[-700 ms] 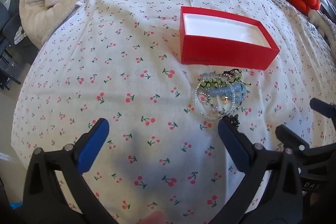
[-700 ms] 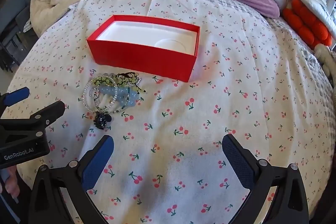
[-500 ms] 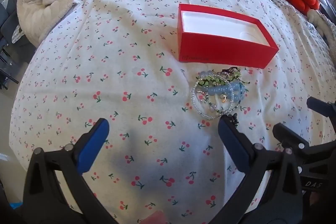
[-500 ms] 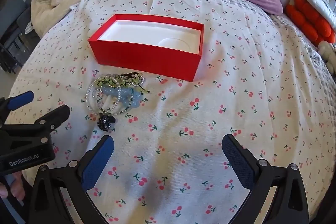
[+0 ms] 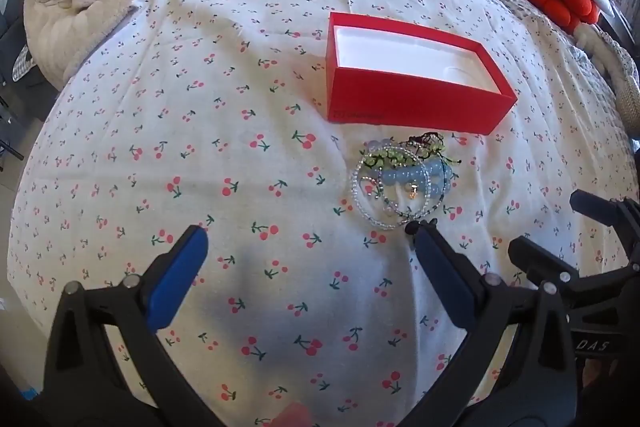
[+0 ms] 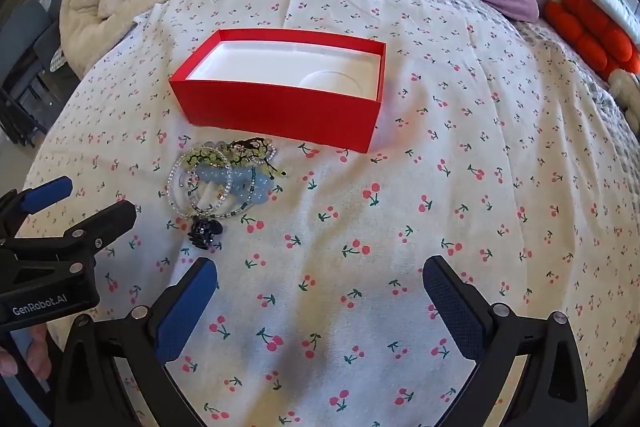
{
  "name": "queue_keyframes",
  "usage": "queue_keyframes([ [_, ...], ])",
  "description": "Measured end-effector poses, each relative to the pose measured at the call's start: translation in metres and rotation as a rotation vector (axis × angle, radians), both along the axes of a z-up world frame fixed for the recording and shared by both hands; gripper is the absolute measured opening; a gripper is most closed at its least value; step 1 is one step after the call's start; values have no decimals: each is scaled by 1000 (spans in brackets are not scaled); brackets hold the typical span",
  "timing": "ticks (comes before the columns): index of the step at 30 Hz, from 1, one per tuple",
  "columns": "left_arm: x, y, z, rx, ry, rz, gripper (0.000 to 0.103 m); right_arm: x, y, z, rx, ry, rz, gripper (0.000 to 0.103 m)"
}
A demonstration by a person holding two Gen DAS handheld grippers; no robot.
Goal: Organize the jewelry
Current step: 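Move both tools toward the jewelry pile beside the red box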
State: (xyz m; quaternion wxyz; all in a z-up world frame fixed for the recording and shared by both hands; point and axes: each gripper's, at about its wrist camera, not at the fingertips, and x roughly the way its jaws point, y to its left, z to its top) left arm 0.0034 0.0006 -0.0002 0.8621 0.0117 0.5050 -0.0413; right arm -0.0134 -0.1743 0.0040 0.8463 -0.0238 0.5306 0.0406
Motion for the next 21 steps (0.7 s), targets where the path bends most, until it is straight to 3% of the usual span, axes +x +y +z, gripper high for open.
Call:
queue_keyframes([
  [21,2,1,6,1,0,-14,103,1,-4,4,39,-3,-12,103],
])
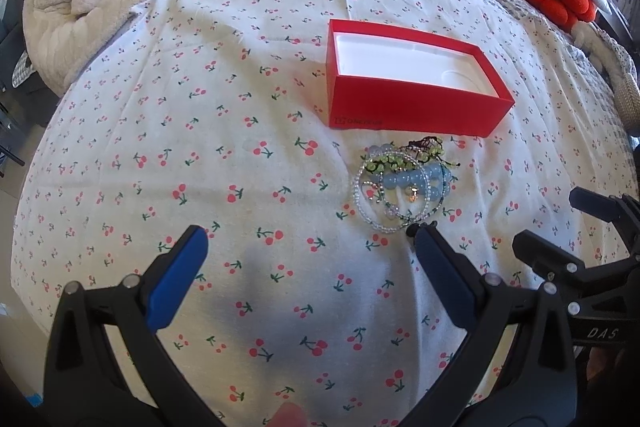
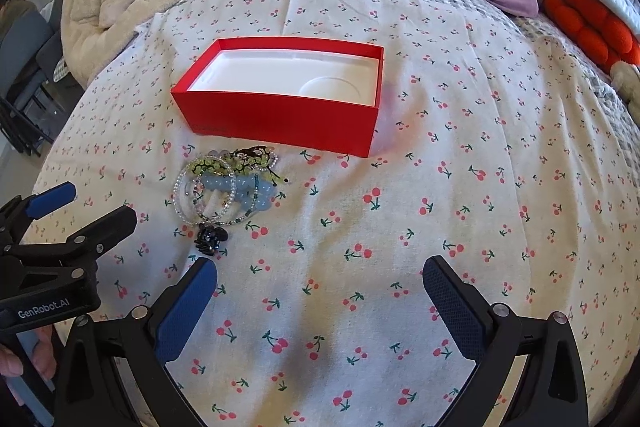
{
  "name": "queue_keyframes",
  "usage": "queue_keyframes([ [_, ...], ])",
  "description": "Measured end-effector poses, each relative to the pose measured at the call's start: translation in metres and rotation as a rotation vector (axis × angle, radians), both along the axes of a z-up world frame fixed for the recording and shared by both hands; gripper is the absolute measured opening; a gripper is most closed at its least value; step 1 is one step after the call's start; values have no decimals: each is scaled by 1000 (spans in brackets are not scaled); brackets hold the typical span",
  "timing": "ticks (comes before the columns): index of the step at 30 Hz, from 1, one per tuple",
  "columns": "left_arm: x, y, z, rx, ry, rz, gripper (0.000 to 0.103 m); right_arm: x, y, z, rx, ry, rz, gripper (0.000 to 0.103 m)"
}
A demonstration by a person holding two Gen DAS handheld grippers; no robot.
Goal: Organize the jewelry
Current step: 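Move both tools toward the jewelry pile beside the red box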
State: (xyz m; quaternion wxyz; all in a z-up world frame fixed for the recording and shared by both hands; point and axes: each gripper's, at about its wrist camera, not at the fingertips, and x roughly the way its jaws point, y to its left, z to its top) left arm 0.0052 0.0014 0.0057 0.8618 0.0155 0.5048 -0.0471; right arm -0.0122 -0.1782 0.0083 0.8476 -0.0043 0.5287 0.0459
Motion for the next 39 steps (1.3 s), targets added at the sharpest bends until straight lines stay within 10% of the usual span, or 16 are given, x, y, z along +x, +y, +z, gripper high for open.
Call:
queue_keyframes([
  [30,18,5,-8,-106,38,-147,103,7,-12,-4,145,51,39,101],
  [39,26,12,-14,-185,41,-201,72,15,-12,-4,163,45,66,97],
])
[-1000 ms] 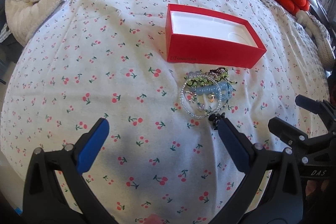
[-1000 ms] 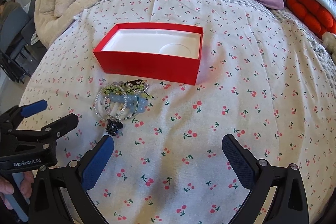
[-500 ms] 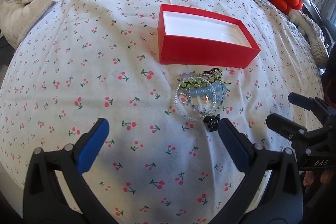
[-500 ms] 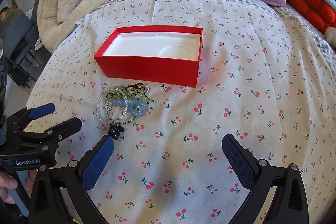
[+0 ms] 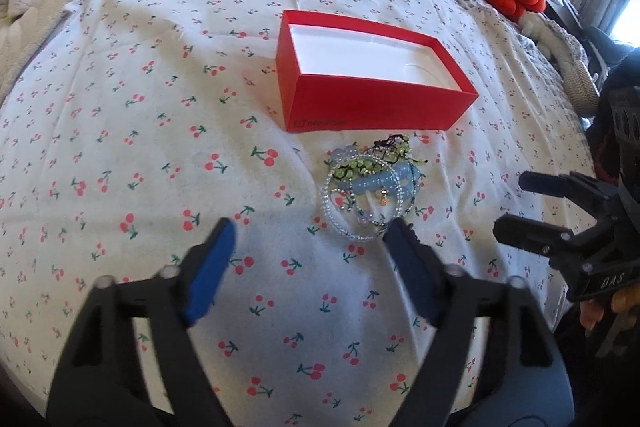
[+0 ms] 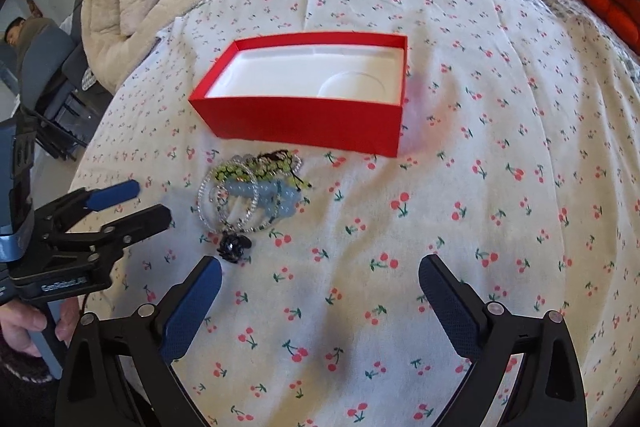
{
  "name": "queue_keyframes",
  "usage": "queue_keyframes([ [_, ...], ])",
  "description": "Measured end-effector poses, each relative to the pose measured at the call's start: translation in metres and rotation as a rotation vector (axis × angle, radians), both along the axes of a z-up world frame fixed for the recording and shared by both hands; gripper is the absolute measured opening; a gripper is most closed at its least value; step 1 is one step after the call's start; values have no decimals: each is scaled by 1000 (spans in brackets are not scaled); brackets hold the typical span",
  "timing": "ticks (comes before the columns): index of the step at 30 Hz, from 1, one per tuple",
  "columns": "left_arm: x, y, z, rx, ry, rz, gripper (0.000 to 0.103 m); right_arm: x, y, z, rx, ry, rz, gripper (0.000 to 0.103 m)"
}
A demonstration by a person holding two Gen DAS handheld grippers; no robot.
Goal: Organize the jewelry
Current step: 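Move both tools toward the jewelry pile beside the red box, then close the left tool on the clear crystal bracelet and lift it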
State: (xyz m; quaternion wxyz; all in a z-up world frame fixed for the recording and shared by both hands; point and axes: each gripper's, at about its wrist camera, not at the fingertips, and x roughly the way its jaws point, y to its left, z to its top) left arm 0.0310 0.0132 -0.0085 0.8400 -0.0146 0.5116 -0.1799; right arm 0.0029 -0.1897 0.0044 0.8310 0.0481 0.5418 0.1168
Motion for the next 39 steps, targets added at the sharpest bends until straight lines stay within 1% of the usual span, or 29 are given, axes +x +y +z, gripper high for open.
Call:
queue_keyframes([
  [2,2,-2,-3,-12,4,-16,62,2,0,-1,4,-1,8,94],
  [4,5,-6,-8,-22,20,-31,58,5,0,-3,27,9,13,81],
  [5,6,-9,-11,-18,25,-37,55,7,-1,-6,36,22,12,77],
  [7,10,-14,-17,-2,33,-51,49,9,0,-10,43,36,11,66],
  [8,13,-16,-20,6,37,-55,47,10,0,-11,46,39,14,64],
  [10,17,-19,-25,15,39,-57,44,11,2,-15,54,47,27,62],
  [12,21,-21,-29,22,42,-58,38,12,3,-17,60,49,36,61],
  [15,24,-24,-31,24,39,-66,25,15,7,-20,60,50,50,61],
  [17,24,-26,-32,23,45,-78,8,16,9,-21,62,48,60,61],
  [20,21,-27,-29,20,40,-79,6,17,11,-22,64,44,69,61],
  [23,17,-25,-21,-4,30,-74,5,18,13,-23,63,38,77,60],
  [27,10,-16,-6,-29,5,-61,5,20,15,-25,71,35,84,53],
  [29,6,-9,0,-34,-7,-52,5,22,16,-27,76,34,88,51],
  [33,3,6,1,-26,3,-19,5,26,24,-31,77,29,102,48],
  [34,3,10,0,-22,6,-9,5,27,26,-32,80,30,104,44],
  [36,1,16,-2,-26,13,2,5,31,30,-37,100,46,102,39],
  [39,-1,24,-6,-15,21,8,5,37,32,-46,157,107,72,38],
])
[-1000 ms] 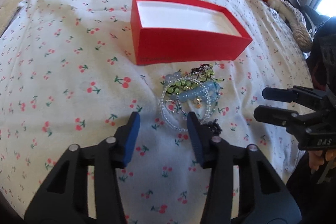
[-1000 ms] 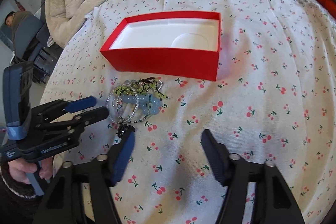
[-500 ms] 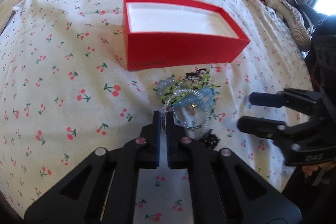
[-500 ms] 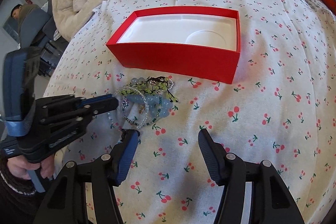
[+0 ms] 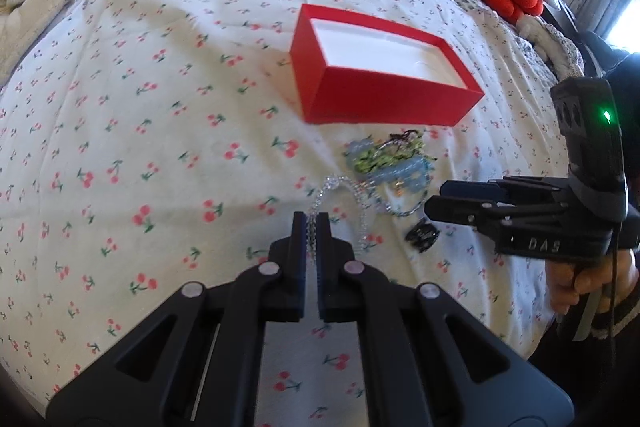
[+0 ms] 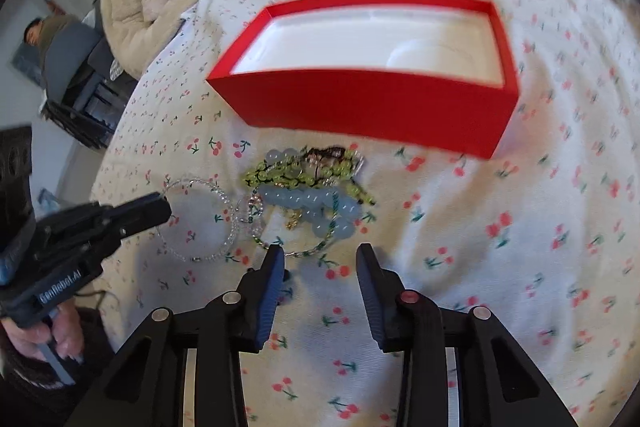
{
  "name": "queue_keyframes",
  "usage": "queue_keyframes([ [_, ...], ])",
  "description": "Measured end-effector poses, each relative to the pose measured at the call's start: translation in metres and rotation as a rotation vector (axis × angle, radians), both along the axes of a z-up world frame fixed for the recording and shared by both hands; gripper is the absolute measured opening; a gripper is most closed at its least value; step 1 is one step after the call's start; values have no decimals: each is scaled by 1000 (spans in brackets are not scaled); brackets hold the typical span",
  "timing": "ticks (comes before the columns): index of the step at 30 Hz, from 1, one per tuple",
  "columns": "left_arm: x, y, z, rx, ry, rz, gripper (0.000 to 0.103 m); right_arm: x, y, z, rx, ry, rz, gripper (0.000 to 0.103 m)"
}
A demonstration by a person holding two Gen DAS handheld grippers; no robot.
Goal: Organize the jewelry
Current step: 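Close the left tool on the clear crystal bracelet and lift it, then grasp the thin green-black beaded bracelet with the right tool while the left holds the crystal bracelet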
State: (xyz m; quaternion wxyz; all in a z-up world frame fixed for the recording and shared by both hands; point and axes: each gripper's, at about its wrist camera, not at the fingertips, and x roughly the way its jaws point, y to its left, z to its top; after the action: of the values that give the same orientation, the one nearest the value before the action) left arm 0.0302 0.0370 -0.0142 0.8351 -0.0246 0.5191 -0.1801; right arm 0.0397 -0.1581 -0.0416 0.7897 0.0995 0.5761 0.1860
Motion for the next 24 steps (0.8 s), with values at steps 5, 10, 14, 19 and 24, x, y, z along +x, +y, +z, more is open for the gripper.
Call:
queue_keyframes([
  [5,-3,6,-9,16,28,3,5,5,0,-9,64,53,-48,38],
  [10,-3,6,-23,31,69,3,8,8,3,-13,64,54,-84,38],
  [14,-3,1,-28,44,74,-6,16,6,12,-11,8,15,-77,29],
  [19,0,3,-30,25,88,28,17,2,11,-8,-47,-33,-84,7],
  [24,-2,4,-28,27,86,34,17,-2,13,6,-16,-69,-57,4],
])
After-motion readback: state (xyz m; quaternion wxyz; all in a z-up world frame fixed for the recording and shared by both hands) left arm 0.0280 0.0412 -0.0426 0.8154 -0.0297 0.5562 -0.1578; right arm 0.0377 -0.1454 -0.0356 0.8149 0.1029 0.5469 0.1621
